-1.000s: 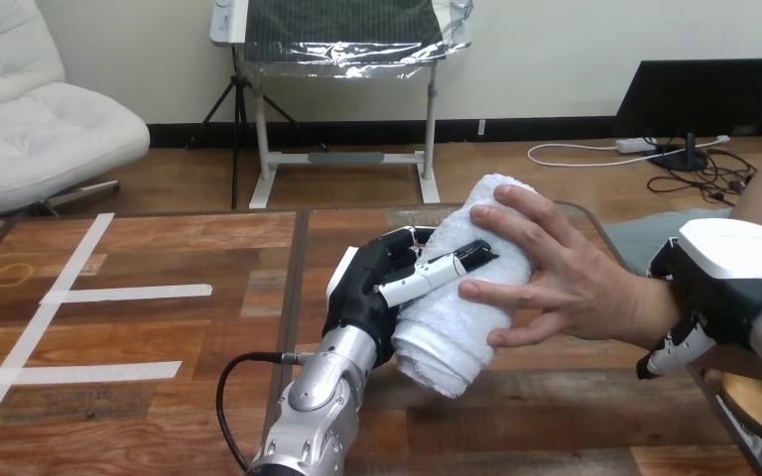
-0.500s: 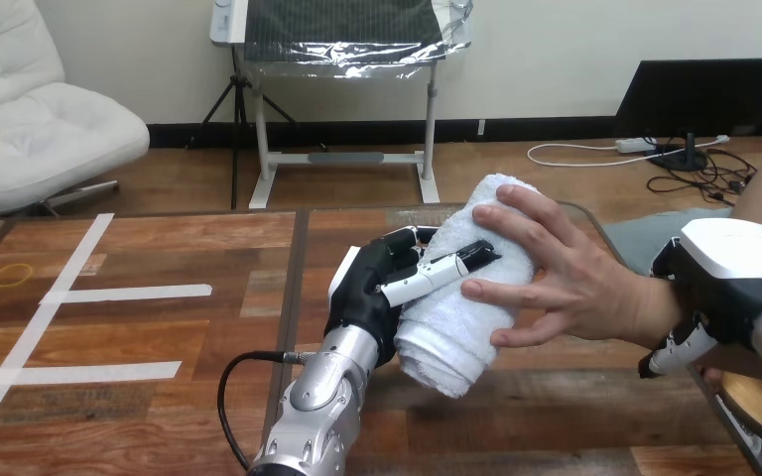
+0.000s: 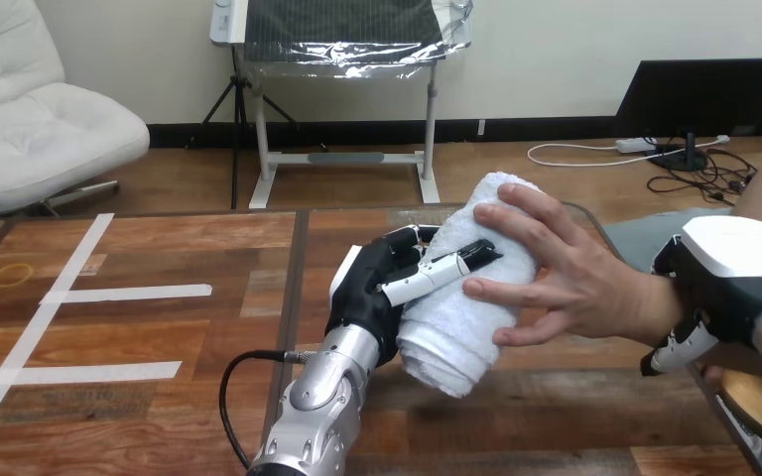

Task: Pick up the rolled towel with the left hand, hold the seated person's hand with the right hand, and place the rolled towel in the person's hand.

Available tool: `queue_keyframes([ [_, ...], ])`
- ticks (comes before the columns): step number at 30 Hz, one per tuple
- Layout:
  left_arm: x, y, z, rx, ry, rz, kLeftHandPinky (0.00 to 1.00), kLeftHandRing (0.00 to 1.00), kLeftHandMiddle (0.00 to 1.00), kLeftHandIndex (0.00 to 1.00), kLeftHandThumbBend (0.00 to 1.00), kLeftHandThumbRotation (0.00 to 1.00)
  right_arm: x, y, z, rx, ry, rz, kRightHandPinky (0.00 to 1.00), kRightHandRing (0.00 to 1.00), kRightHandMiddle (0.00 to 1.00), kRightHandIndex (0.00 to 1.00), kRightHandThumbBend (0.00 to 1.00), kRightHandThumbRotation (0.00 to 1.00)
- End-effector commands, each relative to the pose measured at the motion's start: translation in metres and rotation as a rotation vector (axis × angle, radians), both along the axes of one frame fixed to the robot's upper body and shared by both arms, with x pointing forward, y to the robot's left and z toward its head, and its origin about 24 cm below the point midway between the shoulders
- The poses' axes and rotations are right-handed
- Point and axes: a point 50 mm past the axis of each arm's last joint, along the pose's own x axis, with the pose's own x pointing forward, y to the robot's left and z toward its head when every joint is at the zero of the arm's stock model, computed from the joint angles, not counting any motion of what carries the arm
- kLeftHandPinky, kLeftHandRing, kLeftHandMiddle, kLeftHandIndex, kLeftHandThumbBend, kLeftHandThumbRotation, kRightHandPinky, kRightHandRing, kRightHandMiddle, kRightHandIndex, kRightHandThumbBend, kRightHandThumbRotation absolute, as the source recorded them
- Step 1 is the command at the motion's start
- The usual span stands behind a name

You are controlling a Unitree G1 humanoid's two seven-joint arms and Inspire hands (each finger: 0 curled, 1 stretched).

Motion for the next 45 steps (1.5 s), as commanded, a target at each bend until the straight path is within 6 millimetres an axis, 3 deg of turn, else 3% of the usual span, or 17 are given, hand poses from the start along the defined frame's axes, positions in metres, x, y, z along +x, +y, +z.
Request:
queue_keyframes([
  [1, 0.012, -0.076, 0.078, -0.095, -0.238, -0.275, 0.32, 0.41, 0.47, 0.54, 0.67, 0.14, 0.012, 0.013, 0.018, 0.022, -0.082, 0.044, 0.4, 0.52, 0.61, 0.62, 0.83, 0.0],
  [5, 0.013, -0.074, 0.077, -0.065, -0.257, -0.346, 0.38, 0.5, 0.59, 0.72, 0.67, 0.24, 0.011, 0.014, 0.02, 0.023, -0.075, 0.052, 0.53, 0.66, 0.72, 0.73, 0.84, 0.0],
  [7, 0.013, -0.073, 0.077, -0.044, -0.264, -0.366, 0.53, 0.63, 0.7, 0.84, 0.73, 0.34, 0.011, 0.015, 0.02, 0.023, -0.076, 0.055, 0.61, 0.74, 0.79, 0.78, 0.85, 0.0],
  [15, 0.013, -0.07, 0.077, -0.007, -0.292, -0.403, 0.89, 0.88, 0.91, 0.98, 0.85, 0.49, 0.01, 0.017, 0.022, 0.025, -0.075, 0.065, 0.77, 0.87, 0.89, 0.86, 0.86, 0.0],
  [17, 0.014, -0.069, 0.077, -0.008, -0.293, -0.407, 0.93, 0.91, 0.93, 0.99, 0.86, 0.5, 0.009, 0.017, 0.022, 0.026, -0.076, 0.066, 0.79, 0.89, 0.9, 0.87, 0.86, 0.0],
  [25, 0.014, -0.067, 0.076, -0.003, -0.299, -0.414, 0.99, 0.99, 0.99, 1.0, 0.89, 0.54, 0.008, 0.02, 0.024, 0.023, -0.078, 0.071, 0.85, 0.93, 0.93, 0.9, 0.85, 0.0],
  [45, 0.016, -0.062, 0.074, 0.006, -0.298, -0.416, 1.0, 1.0, 0.98, 1.0, 0.91, 0.57, 0.004, 0.024, 0.03, 0.066, -0.09, 0.088, 0.87, 0.95, 0.95, 0.91, 0.85, 0.0],
])
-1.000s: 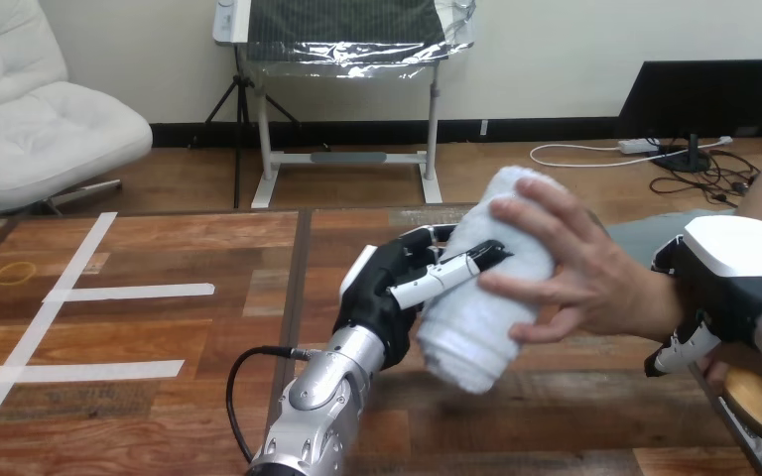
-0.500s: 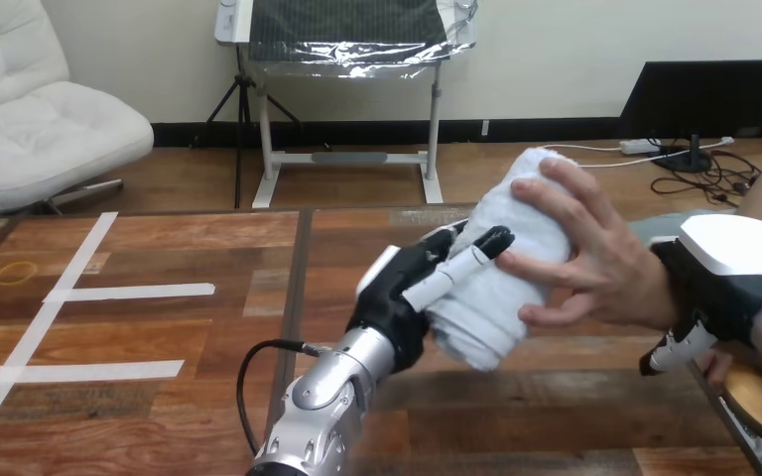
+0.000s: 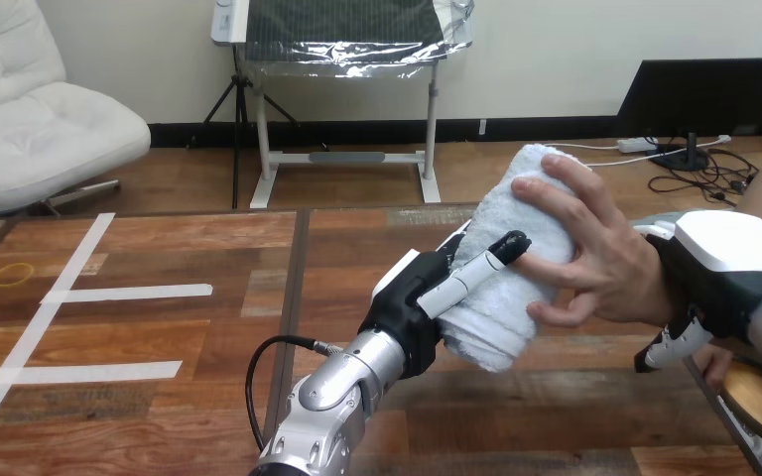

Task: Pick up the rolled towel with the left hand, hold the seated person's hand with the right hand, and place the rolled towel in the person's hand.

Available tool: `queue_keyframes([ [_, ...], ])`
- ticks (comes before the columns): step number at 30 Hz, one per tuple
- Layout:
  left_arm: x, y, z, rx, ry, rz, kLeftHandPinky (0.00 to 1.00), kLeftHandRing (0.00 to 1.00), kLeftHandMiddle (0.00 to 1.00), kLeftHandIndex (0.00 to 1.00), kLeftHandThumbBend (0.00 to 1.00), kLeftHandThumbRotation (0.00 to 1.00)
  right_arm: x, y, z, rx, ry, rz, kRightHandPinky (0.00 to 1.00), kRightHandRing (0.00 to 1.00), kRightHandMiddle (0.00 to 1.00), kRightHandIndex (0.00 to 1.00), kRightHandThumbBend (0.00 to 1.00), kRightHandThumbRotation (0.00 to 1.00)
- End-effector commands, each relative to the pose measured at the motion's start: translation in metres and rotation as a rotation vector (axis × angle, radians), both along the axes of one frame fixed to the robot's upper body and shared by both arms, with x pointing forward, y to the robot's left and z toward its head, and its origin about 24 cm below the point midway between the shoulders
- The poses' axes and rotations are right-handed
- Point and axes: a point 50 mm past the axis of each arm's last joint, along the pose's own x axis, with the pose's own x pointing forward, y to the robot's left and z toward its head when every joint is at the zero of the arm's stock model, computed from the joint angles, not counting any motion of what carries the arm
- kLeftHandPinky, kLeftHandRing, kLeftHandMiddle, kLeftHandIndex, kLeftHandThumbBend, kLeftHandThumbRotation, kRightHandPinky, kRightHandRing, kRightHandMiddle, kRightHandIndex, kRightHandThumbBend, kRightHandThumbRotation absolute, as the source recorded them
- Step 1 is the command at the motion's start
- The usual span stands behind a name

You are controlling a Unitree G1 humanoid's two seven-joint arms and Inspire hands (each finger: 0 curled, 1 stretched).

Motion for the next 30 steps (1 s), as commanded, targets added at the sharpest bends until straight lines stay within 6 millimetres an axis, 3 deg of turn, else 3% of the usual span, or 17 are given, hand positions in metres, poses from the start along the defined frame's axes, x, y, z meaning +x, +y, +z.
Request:
queue_keyframes([
  [1, 0.023, -0.045, 0.072, -0.05, -0.23, -0.138, 1.0, 1.0, 0.98, 1.0, 0.92, 0.57, 0.004, 0.018, 0.023, 0.05, -0.094, 0.066, 0.87, 0.95, 0.95, 0.91, 0.85, 0.0],
  [30, 0.024, -0.034, 0.069, -0.031, -0.265, -0.097, 1.0, 0.96, 0.95, 1.0, 0.86, 0.59, -0.016, 0.023, 0.041, 0.154, -0.184, 0.015, 0.85, 0.95, 0.95, 0.9, 0.84, 0.0],
])
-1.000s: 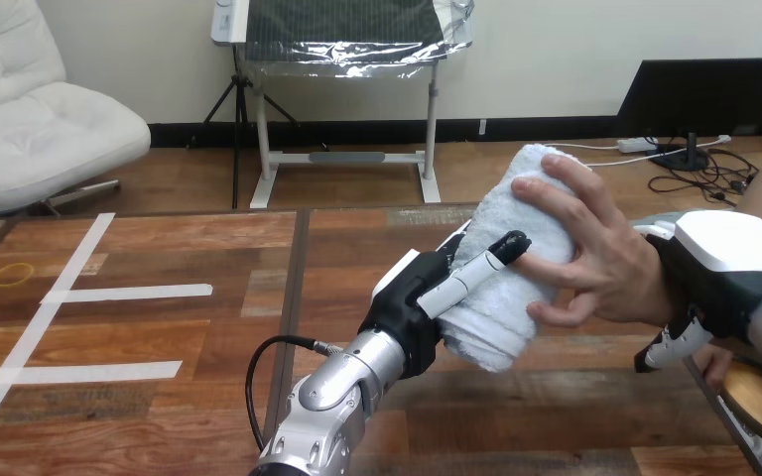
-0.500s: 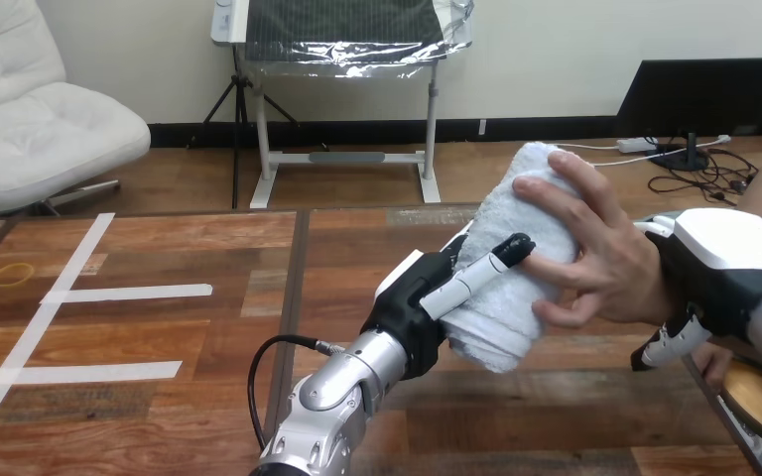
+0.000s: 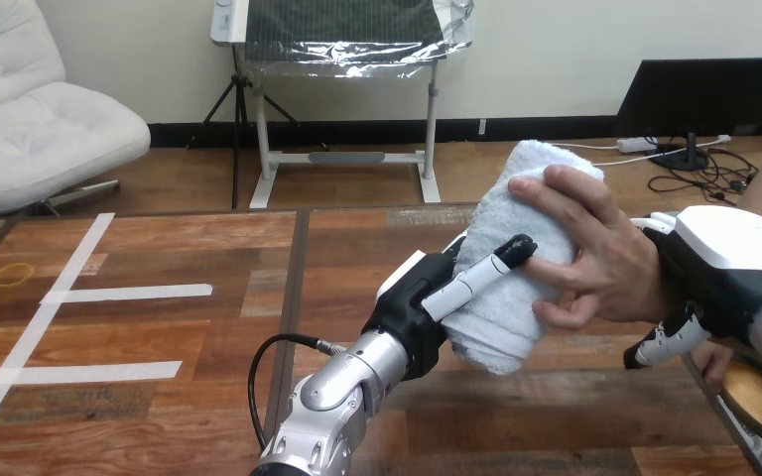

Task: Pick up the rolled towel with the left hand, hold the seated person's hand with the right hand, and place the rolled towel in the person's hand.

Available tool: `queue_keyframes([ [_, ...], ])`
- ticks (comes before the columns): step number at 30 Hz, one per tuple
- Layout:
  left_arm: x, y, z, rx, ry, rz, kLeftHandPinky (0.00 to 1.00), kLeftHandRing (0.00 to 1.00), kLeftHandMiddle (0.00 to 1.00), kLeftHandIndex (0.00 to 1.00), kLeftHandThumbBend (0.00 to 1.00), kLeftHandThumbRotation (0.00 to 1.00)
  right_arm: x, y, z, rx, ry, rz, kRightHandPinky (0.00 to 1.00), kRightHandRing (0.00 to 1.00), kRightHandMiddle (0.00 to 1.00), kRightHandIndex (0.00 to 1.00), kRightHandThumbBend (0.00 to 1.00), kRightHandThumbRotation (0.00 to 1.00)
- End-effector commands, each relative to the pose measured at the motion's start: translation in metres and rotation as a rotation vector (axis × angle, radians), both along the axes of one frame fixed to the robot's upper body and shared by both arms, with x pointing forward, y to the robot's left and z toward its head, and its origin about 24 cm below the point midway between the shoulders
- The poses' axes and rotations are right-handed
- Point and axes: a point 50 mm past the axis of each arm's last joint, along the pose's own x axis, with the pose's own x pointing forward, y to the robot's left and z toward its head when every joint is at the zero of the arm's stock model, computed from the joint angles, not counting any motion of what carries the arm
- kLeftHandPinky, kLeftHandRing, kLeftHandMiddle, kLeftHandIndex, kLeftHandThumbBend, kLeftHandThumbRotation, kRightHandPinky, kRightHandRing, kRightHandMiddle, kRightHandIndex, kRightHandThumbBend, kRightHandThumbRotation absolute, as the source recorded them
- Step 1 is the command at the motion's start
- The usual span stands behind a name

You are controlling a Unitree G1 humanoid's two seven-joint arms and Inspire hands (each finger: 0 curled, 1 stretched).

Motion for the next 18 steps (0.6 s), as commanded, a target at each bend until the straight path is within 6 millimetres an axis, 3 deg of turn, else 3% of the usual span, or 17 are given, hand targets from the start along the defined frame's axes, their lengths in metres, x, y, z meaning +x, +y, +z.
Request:
queue_keyframes([
  [1, 0.024, -0.032, 0.069, -0.044, -0.258, -0.077, 1.0, 0.96, 0.95, 1.0, 0.86, 0.59, -0.004, 0.015, 0.031, 0.085, -0.157, 0.016, 0.85, 0.95, 0.95, 0.9, 0.84, 0.0],
  [10, 0.023, -0.022, 0.066, -0.059, -0.275, -0.036, 0.99, 0.94, 0.94, 0.99, 0.82, 0.6, -0.019, 0.014, 0.04, 0.166, -0.204, -0.044, 0.84, 0.95, 0.95, 0.91, 0.8, 0.0],
  [18, 0.02, -0.001, 0.063, -0.066, -0.327, -0.005, 0.95, 0.92, 0.93, 0.98, 0.77, 0.6, -0.034, 0.011, 0.046, 0.174, -0.218, -0.09, 0.83, 0.94, 0.94, 0.91, 0.77, 0.0],
])
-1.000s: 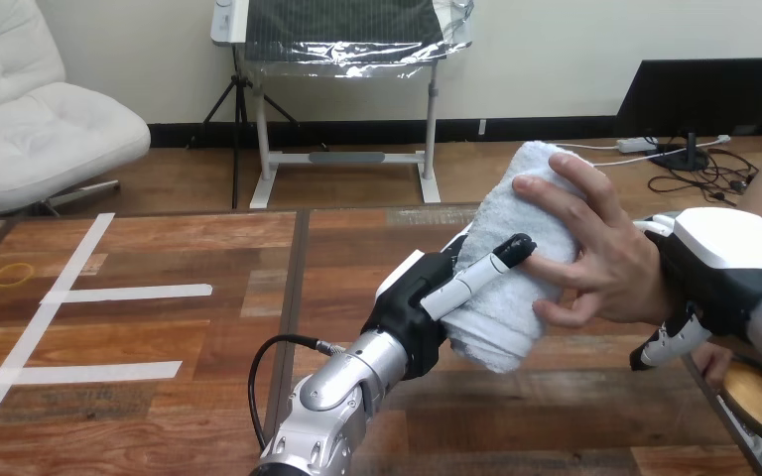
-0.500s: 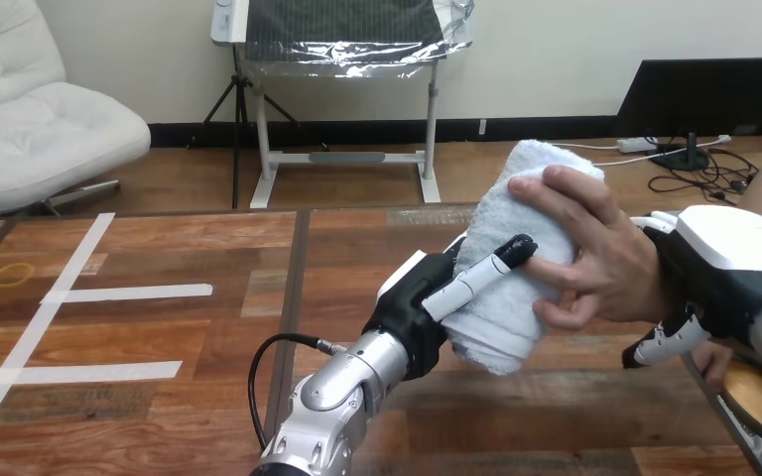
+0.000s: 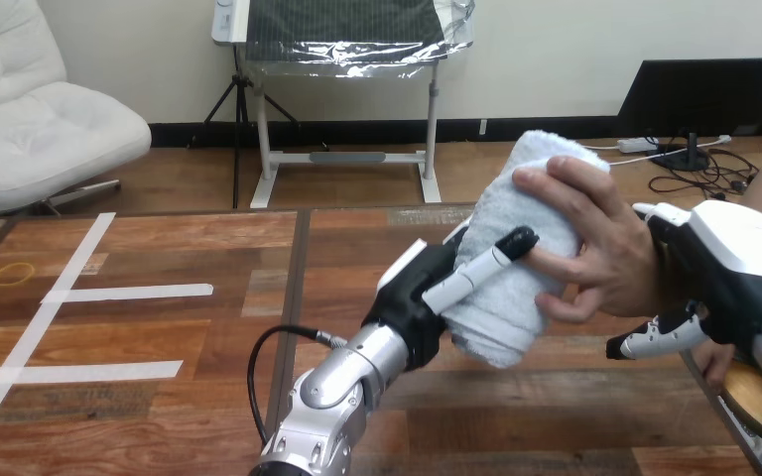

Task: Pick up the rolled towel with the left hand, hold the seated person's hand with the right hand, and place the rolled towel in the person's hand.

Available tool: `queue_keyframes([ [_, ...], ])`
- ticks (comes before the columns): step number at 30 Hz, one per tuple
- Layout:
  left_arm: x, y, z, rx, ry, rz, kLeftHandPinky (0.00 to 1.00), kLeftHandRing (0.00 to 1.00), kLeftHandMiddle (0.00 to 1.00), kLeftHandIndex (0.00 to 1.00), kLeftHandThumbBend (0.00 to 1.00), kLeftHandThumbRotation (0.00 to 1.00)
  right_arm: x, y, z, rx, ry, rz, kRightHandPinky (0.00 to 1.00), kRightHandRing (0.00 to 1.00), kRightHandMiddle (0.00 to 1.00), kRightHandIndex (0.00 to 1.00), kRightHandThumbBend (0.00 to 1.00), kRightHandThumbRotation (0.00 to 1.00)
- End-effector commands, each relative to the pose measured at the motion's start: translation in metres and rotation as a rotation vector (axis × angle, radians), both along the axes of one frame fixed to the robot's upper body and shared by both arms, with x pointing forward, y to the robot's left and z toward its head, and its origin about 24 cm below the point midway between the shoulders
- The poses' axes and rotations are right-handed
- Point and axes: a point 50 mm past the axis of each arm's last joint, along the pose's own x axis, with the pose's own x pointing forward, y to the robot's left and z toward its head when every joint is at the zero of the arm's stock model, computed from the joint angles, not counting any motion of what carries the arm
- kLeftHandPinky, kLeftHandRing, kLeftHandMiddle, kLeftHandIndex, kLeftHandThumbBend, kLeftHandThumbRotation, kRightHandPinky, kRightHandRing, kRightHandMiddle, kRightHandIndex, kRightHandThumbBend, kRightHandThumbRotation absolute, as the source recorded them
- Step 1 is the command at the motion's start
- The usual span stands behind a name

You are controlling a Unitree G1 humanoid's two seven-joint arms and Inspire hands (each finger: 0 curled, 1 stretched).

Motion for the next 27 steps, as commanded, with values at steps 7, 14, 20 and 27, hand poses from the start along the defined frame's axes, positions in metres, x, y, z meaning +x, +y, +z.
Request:
queue_keyframes([
  [7, 0.015, 0.016, 0.049, -0.059, -0.257, 0.038, 0.91, 0.91, 0.91, 0.96, 0.72, 0.56, -0.018, -0.007, 0.033, 0.022, -0.136, -0.042, 0.82, 0.94, 0.94, 0.91, 0.78, 0.0],
  [14, 0.01, 0.035, 0.048, -0.065, -0.291, 0.051, 0.89, 0.89, 0.9, 0.95, 0.71, 0.56, -0.03, -0.01, 0.036, 0.042, -0.156, -0.049, 0.82, 0.93, 0.93, 0.9, 0.78, 0.0],
  [20, 0.005, 0.05, 0.047, -0.06, -0.317, 0.064, 0.86, 0.86, 0.87, 0.93, 0.71, 0.55, -0.04, -0.007, 0.04, 0.049, -0.203, -0.037, 0.83, 0.93, 0.93, 0.89, 0.78, 0.0],
  [27, -0.002, 0.061, 0.047, -0.084, -0.336, 0.088, 0.78, 0.82, 0.84, 0.91, 0.7, 0.52, -0.052, -0.003, 0.045, 0.066, -0.296, -0.009, 0.79, 0.89, 0.89, 0.86, 0.81, 0.0],
])
